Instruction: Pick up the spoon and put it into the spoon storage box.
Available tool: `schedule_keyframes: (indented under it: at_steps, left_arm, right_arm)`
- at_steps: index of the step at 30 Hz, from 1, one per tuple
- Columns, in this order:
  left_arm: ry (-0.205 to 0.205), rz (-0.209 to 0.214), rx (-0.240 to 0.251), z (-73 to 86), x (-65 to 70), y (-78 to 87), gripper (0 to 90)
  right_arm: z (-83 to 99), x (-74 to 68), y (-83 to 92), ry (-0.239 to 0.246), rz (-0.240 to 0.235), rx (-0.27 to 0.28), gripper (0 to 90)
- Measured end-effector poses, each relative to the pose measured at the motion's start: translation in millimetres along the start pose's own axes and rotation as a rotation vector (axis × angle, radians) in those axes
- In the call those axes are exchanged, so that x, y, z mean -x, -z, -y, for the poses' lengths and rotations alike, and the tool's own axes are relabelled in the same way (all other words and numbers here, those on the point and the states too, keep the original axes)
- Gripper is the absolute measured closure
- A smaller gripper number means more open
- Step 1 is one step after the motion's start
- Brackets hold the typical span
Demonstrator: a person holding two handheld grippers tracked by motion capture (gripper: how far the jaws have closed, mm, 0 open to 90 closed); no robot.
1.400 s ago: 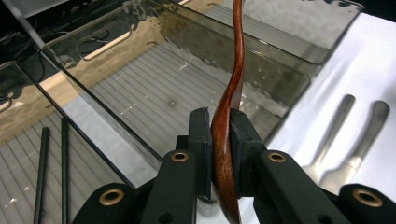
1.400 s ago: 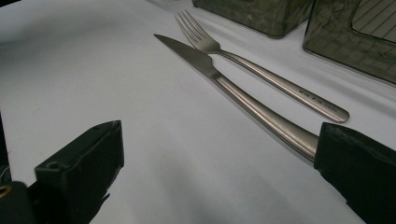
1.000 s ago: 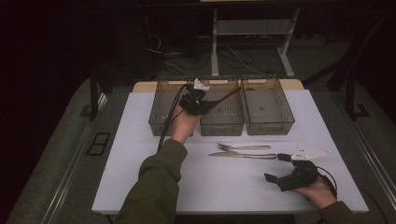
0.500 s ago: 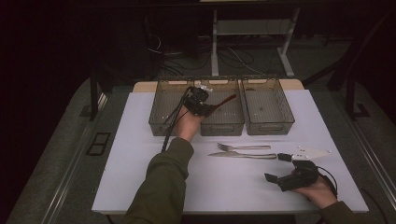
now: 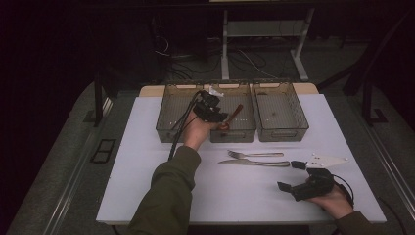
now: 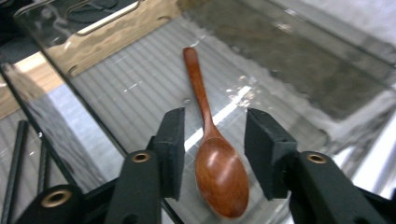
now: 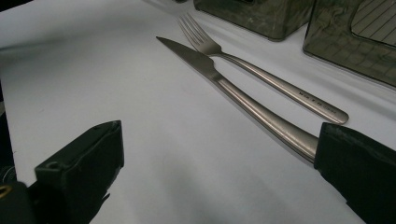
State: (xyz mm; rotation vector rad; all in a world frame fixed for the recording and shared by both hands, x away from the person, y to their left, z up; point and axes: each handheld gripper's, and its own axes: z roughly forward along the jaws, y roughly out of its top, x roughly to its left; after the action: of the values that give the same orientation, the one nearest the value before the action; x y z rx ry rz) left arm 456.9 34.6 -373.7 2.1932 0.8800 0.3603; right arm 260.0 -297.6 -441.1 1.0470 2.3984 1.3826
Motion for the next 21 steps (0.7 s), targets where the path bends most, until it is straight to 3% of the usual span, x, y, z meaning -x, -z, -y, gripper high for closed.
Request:
schedule_keyframes:
  at_steps: [6,9,21]
  left_arm:
    - [-0.013,0.047,0.071,5.5,1.7,17.3,45.0]
    - [-0.040,0.068,0.077,9.8,2.4,27.6,41.4]
    - [-0.068,0.140,0.138,36.6,16.8,60.9,33.9]
  right_arm:
    - [0.1,0.0,-0.2,0.004,0.001,-0.002,0.9]
    - [0.1,-0.3,-0.5,0.004,0.001,-0.005,0.9]
    - [0.3,-0.4,-1.1,0.003,0.004,-0.006,0.9]
